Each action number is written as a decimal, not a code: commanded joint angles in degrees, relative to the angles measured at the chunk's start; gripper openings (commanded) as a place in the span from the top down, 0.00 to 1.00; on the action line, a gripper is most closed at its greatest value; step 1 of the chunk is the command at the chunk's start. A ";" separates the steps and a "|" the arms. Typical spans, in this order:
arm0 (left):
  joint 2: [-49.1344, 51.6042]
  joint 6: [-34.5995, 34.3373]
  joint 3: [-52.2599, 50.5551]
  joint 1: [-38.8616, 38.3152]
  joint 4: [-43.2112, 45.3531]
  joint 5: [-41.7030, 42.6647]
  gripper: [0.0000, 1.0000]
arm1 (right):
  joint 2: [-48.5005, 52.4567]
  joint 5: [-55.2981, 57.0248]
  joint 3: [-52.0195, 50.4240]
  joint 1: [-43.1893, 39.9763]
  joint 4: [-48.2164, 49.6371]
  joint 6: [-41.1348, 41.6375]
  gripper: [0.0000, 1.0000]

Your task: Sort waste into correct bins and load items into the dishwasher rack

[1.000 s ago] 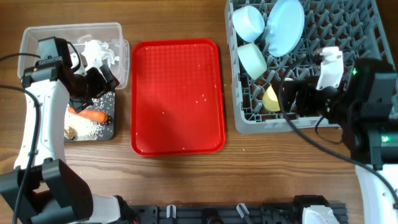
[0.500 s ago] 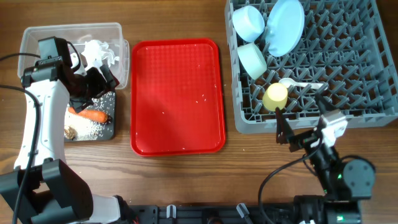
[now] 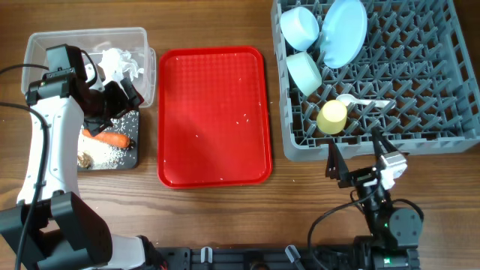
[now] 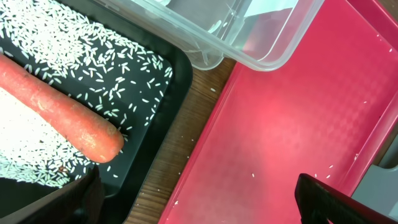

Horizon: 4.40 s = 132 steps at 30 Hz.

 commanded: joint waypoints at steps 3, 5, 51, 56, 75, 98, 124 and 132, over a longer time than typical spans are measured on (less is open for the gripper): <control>-0.26 -0.11 0.96 0.11 -0.02 0.09 0.00 | -1.01 0.31 -0.09 1.46 -8.00 -6.03 0.00; -0.26 -0.11 0.96 0.11 -0.02 0.09 0.00 | -1.03 0.31 -0.09 1.44 -7.91 -6.32 0.00; -53.99 -0.09 -31.12 -11.17 32.72 -7.82 0.00 | -0.98 0.33 -0.07 1.44 -7.91 -6.34 0.00; -67.87 -0.13 -45.42 -11.17 41.29 -8.07 0.00 | -0.98 0.33 -0.07 1.44 -7.91 -6.34 0.00; -91.08 -0.98 -71.76 -12.39 61.51 -9.60 0.00 | -0.98 0.33 -0.07 1.44 -7.91 -6.34 0.00; -92.48 -0.98 -74.84 -12.39 52.46 -11.08 0.00 | -0.98 0.33 -0.07 1.44 -7.91 -6.34 0.00; -92.32 -0.98 -74.84 -12.39 52.48 -11.08 0.00 | -0.98 0.33 -0.07 1.44 -7.91 -6.34 0.00; -92.32 -0.98 -74.84 -12.39 52.48 -11.08 0.00 | -0.98 0.33 -0.07 1.44 -7.91 -6.34 0.00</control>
